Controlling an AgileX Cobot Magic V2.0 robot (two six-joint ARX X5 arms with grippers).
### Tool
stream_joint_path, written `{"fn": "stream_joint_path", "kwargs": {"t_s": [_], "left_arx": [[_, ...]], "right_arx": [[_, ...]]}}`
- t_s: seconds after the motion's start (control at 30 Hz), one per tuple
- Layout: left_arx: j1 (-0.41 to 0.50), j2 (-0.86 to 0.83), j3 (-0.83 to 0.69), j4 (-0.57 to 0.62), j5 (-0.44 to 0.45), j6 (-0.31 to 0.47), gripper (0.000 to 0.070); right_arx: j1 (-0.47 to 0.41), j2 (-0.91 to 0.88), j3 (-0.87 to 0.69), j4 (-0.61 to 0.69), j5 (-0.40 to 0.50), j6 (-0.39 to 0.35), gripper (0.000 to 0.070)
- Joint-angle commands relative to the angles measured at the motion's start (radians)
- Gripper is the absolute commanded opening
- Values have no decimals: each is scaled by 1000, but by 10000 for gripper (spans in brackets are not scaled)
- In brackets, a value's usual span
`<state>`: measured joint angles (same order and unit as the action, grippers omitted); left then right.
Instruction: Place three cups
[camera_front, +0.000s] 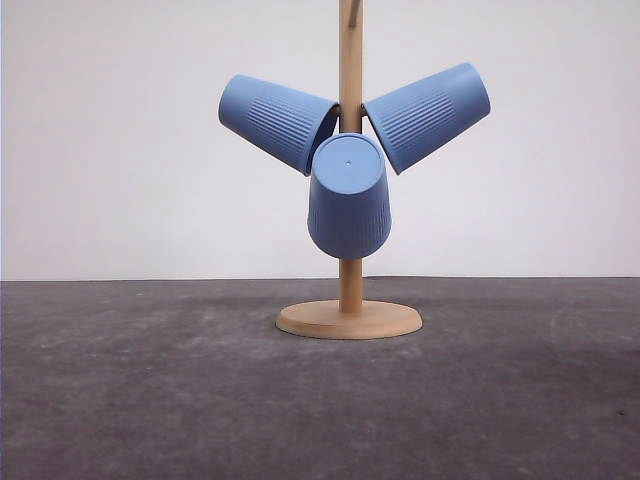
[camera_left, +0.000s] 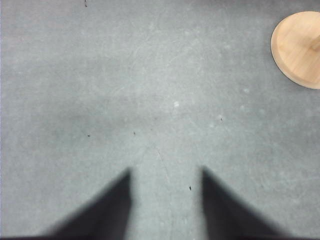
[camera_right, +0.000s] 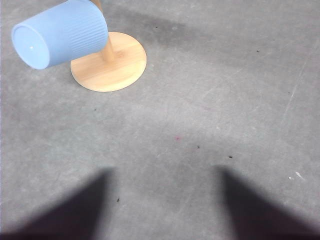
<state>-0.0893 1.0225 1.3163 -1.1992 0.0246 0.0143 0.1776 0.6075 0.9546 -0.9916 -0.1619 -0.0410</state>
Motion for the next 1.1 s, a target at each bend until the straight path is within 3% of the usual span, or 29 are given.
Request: {"fn": "stream_joint_path", "kwargs": {"t_s": [0.0, 0.23, 0.67, 0.8, 0.93, 1.07], "left_arx": [[-2, 5, 8, 1, -2, 11, 10], [-2, 5, 8, 23, -2, -37, 11], [-6, -1, 8, 24, -3, -34, 11], [-3, -40, 6, 33, -25, 39, 11], [19, -136, -81, 159, -17, 34, 11], [71, -291, -324, 428, -17, -39, 12]], "right_arx": [[2, 3, 10, 16, -4, 8, 7], [2, 9, 10, 18, 4, 40, 11], [2, 4, 10, 19, 5, 41, 11], [2, 4, 10, 19, 5, 41, 11], [2, 4, 10, 19, 5, 41, 11], [2, 4, 10, 19, 5, 41, 11]]}}
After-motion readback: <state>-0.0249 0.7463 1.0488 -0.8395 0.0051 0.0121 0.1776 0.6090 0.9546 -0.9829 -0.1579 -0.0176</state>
